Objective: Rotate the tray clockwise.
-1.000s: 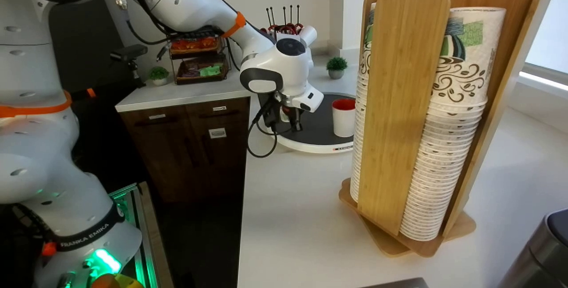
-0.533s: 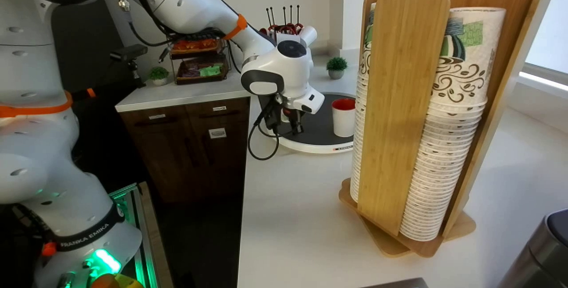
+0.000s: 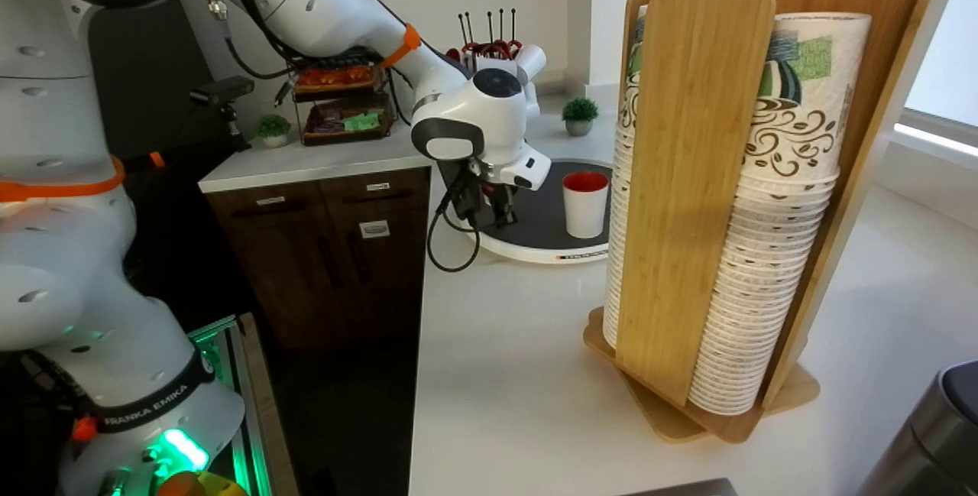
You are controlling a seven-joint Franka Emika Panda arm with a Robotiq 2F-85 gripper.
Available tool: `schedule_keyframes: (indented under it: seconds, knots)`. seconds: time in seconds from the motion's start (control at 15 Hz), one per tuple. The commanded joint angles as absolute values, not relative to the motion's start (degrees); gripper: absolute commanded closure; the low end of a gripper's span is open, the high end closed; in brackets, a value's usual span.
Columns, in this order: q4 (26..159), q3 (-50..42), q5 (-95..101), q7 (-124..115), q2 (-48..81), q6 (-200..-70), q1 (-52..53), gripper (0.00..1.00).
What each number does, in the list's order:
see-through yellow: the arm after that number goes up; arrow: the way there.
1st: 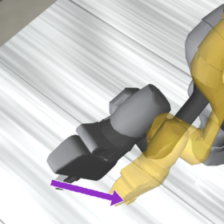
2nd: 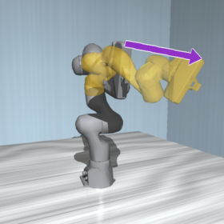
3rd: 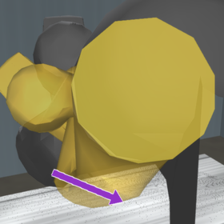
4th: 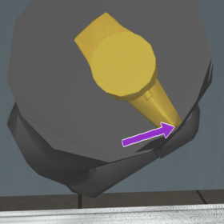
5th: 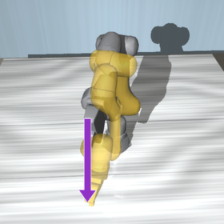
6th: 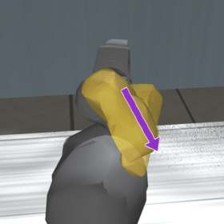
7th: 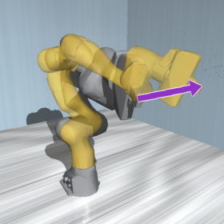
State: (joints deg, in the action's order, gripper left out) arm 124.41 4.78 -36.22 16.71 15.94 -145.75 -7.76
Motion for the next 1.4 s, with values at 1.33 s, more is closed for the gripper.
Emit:
schedule_keyframes:
  seconds: [1.33]
  knots:
    - [119.04,11.05,-37.2,20.97,20.05,-149.78,-4.7,1.0]
